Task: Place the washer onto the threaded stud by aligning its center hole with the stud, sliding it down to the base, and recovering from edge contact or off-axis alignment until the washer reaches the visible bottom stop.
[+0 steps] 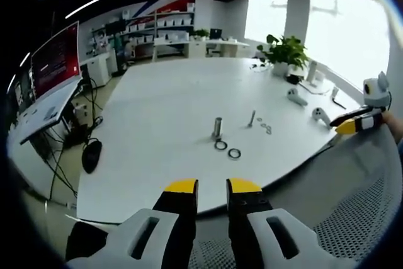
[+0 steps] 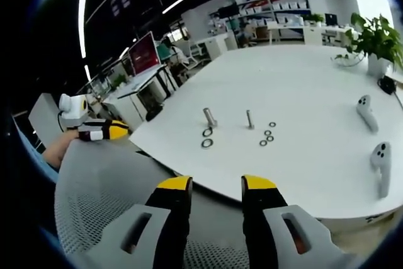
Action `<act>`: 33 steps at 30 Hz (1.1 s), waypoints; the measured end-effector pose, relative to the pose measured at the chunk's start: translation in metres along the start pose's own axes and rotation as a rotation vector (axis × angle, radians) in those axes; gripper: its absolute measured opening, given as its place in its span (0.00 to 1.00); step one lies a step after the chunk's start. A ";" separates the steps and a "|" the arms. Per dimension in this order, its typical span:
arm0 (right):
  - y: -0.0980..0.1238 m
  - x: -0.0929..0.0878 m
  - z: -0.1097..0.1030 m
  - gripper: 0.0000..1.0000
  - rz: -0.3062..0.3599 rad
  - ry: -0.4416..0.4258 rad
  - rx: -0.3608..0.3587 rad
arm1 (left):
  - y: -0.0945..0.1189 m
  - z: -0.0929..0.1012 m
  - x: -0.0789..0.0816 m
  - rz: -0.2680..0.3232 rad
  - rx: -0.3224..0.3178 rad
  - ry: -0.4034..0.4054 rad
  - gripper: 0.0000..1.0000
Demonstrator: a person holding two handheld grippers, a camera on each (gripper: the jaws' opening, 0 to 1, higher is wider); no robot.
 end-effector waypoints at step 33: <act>-0.003 -0.006 -0.006 0.43 -0.072 0.028 0.062 | 0.001 -0.001 0.003 0.031 0.010 0.032 0.15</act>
Point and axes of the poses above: the point that each gripper's makers call its tool centre point, and the gripper's own axes: y roughly backward along the fingers, z roughly to its right, x roughly out of its top, the point moved 5 cm from there along y, roughly backward along the fingers, and after that the axes turned 8 degrees about -y, right-handed, at the moved point
